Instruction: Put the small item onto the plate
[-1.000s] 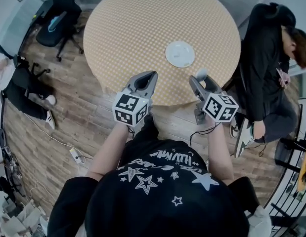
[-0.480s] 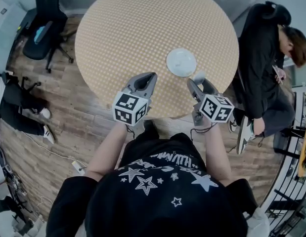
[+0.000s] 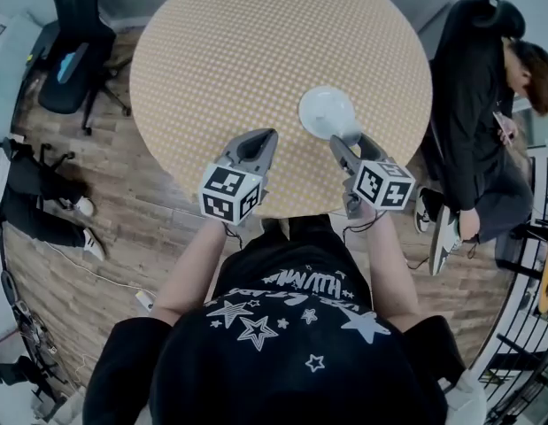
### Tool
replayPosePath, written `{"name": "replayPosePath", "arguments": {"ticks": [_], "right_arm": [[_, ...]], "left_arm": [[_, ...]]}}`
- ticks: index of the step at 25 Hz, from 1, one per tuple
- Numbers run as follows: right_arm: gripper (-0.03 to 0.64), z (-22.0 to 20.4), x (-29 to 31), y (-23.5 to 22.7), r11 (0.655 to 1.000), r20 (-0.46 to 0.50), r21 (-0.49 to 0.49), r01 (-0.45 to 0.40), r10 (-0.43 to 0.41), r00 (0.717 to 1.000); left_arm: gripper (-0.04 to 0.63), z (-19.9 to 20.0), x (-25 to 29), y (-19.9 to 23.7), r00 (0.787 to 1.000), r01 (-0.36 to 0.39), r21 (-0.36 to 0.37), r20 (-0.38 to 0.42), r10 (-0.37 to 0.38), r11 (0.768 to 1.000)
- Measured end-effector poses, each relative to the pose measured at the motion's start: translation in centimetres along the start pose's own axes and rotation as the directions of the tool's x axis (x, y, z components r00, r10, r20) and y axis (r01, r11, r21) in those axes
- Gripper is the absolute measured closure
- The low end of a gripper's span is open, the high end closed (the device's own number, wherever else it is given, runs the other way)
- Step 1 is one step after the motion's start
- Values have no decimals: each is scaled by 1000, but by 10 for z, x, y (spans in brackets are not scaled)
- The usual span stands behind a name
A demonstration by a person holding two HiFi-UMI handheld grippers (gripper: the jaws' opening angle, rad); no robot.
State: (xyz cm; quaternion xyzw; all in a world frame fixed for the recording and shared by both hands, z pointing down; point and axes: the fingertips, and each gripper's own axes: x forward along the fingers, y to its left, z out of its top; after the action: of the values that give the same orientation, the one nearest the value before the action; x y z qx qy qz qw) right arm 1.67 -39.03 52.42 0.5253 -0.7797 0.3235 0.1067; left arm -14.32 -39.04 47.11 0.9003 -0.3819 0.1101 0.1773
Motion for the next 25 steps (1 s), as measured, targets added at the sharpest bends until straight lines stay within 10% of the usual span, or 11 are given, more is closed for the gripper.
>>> {"name": "replayPosePath", "arguments": {"ticks": [25], "right_arm": [[310, -12, 100, -32, 963, -332, -268, -37, -56, 941]], "left_arm": [[586, -10, 69, 41, 993, -86, -70, -91, 80, 994]]}}
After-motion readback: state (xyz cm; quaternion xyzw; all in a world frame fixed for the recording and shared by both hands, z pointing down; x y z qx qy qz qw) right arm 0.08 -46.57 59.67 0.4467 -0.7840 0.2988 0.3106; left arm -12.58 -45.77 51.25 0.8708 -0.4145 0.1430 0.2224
